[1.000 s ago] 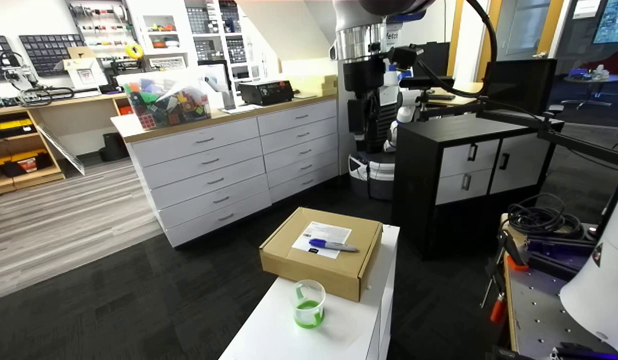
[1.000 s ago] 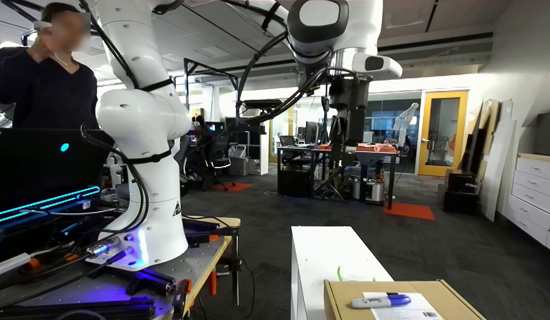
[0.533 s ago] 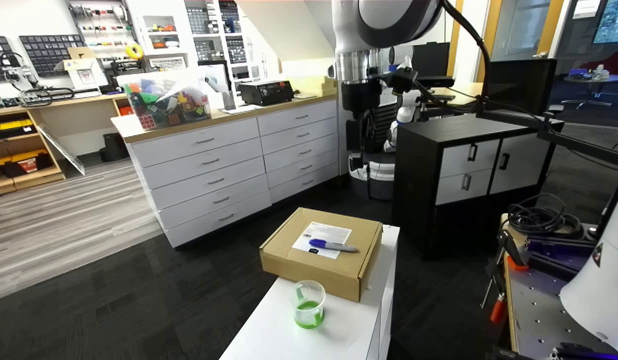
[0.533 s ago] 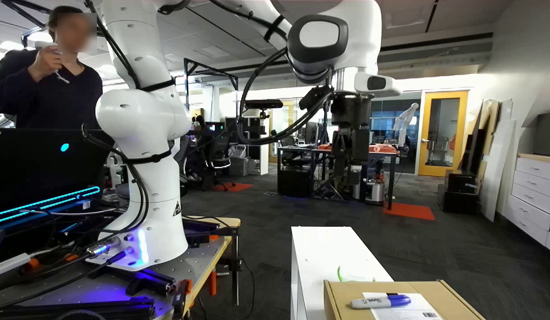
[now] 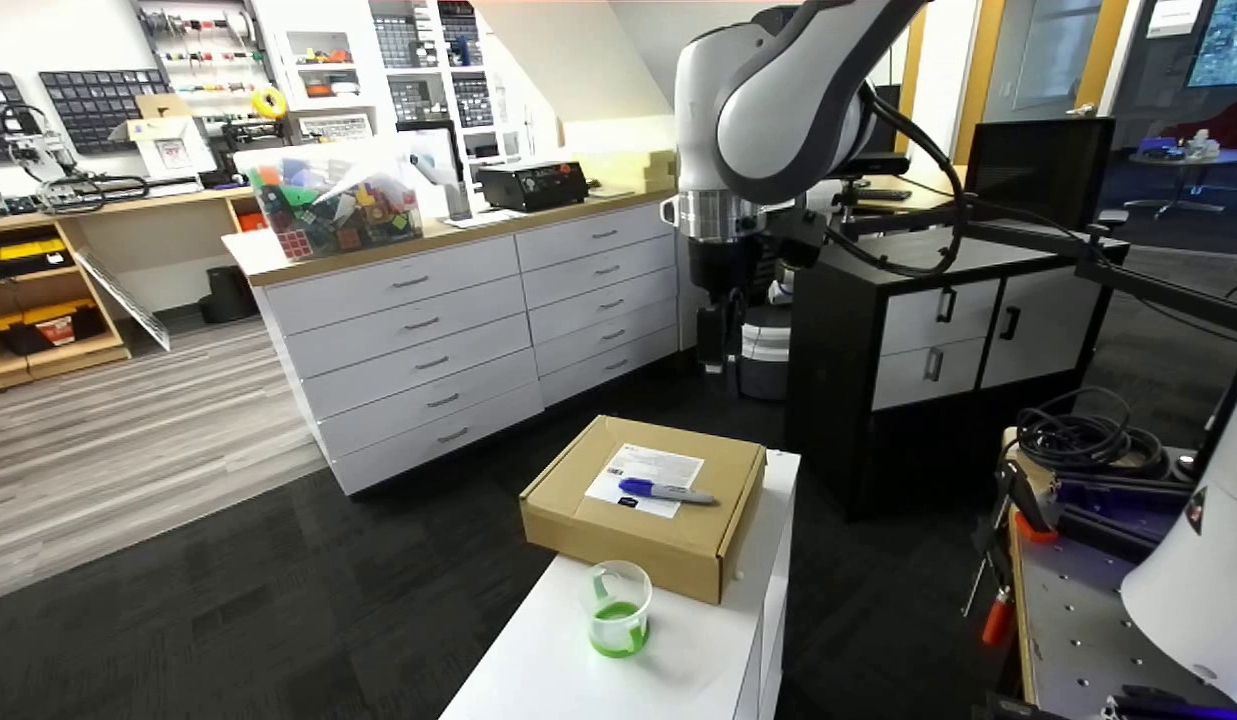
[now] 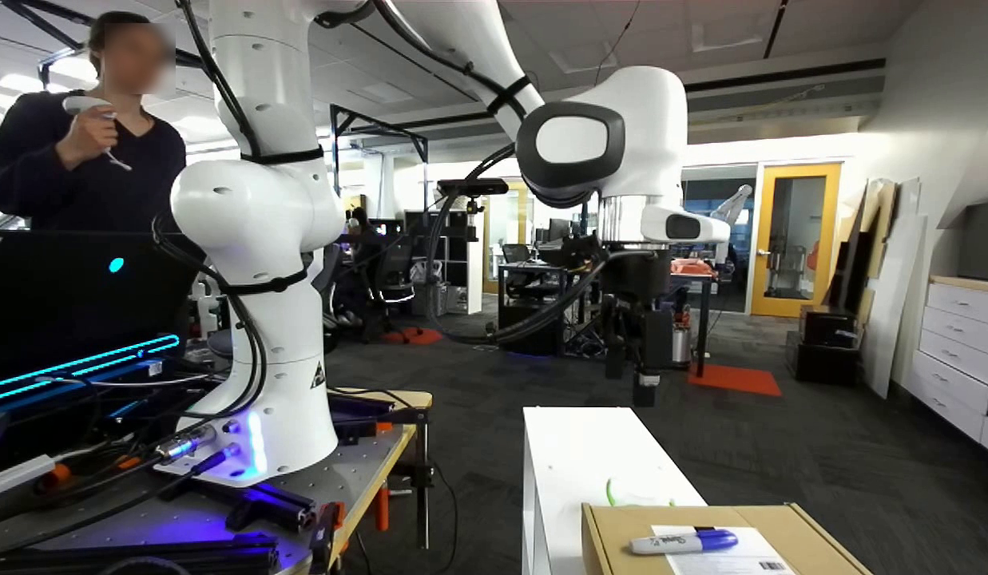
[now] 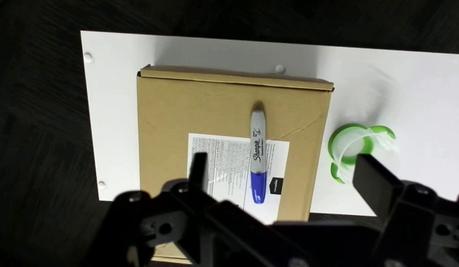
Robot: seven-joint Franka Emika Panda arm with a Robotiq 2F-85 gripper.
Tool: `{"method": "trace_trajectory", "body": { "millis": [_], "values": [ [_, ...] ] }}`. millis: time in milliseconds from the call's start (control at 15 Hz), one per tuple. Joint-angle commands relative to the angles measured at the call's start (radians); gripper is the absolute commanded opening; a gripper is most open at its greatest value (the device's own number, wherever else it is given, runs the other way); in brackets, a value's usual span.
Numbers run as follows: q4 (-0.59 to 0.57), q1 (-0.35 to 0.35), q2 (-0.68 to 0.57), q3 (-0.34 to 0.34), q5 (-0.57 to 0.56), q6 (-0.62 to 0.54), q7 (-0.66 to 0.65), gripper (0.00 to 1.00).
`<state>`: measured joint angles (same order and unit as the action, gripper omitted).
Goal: Pick the marker and place it in the cup
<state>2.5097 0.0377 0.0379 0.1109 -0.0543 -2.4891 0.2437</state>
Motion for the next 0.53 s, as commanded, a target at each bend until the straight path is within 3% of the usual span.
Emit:
{"method": "trace_trajectory", "body": {
  "millis": [0, 467],
  "values": [
    [0.005, 0.022, -0.064, -0.002, 0.027, -0.089, 0.074, 1.00],
    [-0.041, 0.043, -0.228, -0.034, 0.099, -0.162, 0.148, 1.00]
  ]
}}
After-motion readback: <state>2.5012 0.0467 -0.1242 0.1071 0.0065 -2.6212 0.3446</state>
